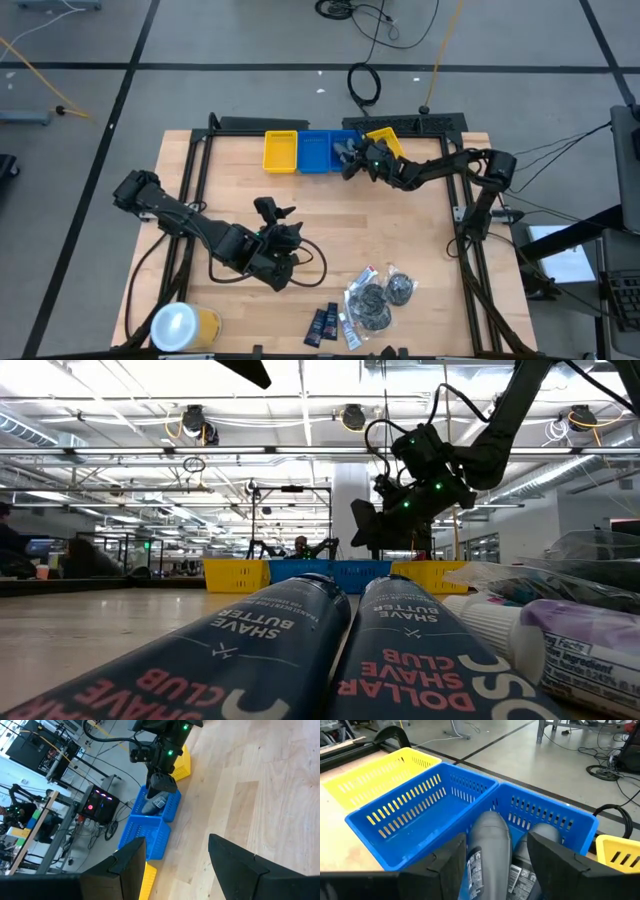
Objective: Pick & Place Travel size toiletries
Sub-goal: Put the hairbrush into the left blue bin
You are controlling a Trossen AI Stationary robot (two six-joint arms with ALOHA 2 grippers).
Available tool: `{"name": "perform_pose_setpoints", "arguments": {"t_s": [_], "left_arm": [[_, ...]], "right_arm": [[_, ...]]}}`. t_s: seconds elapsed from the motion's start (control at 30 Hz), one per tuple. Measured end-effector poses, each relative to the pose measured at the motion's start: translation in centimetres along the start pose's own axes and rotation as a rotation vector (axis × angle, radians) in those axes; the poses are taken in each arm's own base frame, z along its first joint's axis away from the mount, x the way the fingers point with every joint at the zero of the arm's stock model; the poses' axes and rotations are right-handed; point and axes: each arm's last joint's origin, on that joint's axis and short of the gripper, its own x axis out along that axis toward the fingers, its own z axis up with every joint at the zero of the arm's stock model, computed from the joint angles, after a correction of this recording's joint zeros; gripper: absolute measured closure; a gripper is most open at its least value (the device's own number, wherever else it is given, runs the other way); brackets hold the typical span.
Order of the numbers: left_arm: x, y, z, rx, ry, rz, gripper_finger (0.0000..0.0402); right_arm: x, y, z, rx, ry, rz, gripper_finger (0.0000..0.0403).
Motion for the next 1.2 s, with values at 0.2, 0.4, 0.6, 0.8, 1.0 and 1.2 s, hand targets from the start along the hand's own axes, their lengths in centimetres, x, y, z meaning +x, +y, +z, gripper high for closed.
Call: {"name": "perform_pose_setpoints", "arguments": {"t_s": [0.2,0.4,0.6,0.8,1.0,1.2], "left_arm": [[0.0,0.0,0.0,-0.017,0.0,0.0,0.0188],[0.0,0.0,0.0,-0.027,0.0,0.001,0.0188],[0.2,0.1,0.0,-0.032,0.004,0.005,0.0188],[0.3,0.2,0.0,-0.051,0.006,0.008,0.0188],[0.3,0.2,0.0,-0.057,0.006,0.008,0.0188],[0.3,0.1,0.1,-0.061,0.01,-0.01,0.0188]], "right_arm": [[-1.5,1.2,1.3,-0.035,-0.022,0.053,0.0211],[-5.2,4.2,3.3,-0.125,-0.004,0.428,0.022],[-9.7,6.8,4.3,-0.195,0.032,0.656,0.0227],[-13.5,8.6,4.5,-0.244,0.044,0.798,0.0227],[-16.4,10.2,3.6,-0.31,0.104,0.894,0.0231],[-18.8,11.7,1.8,-0.349,0.207,0.979,0.0231]]}}
